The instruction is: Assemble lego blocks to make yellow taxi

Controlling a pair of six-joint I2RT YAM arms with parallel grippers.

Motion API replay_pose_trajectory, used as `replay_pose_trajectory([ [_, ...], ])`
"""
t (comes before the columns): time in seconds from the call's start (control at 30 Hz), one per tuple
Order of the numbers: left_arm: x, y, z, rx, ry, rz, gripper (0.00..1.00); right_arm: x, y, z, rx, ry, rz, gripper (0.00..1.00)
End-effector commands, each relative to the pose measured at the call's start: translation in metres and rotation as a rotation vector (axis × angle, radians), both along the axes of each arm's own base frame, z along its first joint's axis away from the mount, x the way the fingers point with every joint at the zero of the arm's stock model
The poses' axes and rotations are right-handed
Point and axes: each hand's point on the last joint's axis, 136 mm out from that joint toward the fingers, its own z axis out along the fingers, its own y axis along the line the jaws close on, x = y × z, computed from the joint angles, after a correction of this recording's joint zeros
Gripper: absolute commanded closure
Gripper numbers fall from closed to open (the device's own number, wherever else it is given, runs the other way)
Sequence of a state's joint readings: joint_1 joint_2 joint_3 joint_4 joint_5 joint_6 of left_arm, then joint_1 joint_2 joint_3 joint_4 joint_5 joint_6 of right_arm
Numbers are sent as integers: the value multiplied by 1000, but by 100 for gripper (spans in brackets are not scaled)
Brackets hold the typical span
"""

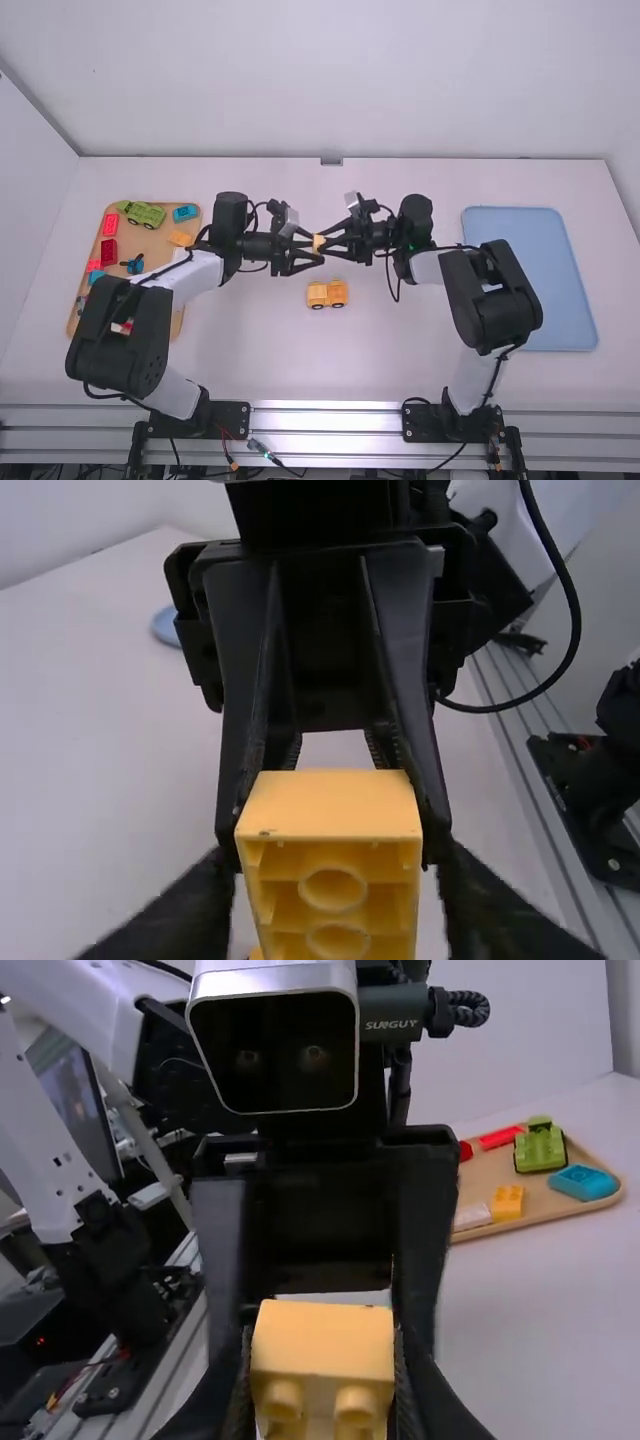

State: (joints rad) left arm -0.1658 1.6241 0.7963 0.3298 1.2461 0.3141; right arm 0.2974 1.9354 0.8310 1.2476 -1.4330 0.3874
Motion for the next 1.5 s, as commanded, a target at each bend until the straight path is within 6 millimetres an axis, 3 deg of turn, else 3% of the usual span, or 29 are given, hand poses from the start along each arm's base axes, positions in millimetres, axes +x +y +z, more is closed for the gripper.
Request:
replay_pose_trajectory([
  [0.0,-3,0,-2,-9,-3,-19,19,5,3,2,2,0,-5,100],
  [0.03,-3,0,-2,-9,-3,-19,1,6,3,2,2,1,-14,100],
  [0.23,16,6,-14,53,69,112,1,16,1,3,6,-9,-62,100],
  [0.43,45,25,-39,166,168,337,1,51,-16,-2,-3,-8,-239,100],
  [0.57,61,41,-52,263,219,471,1,91,-35,-34,-130,76,-464,100],
  [0.67,65,48,-54,335,221,490,1,107,-47,-60,-309,117,-579,100],
  [0.77,67,52,-53,390,213,498,1,109,-56,-73,-481,119,-630,100],
  [0.93,83,74,-50,535,203,610,1,97,-86,-91,-947,27,-646,100],
  [1.0,91,84,-47,580,189,665,1,81,-103,-95,-1154,-9,-596,100],
  [1.1,102,96,-40,623,162,732,1,40,-129,-103,-1449,-73,-425,100],
  [1.33,109,99,-34,629,137,760,1,0,-129,-119,-1588,-242,-118,100],
  [1.47,110,106,-36,655,136,789,1,-10,-132,-131,-1643,-347,-15,100],
])
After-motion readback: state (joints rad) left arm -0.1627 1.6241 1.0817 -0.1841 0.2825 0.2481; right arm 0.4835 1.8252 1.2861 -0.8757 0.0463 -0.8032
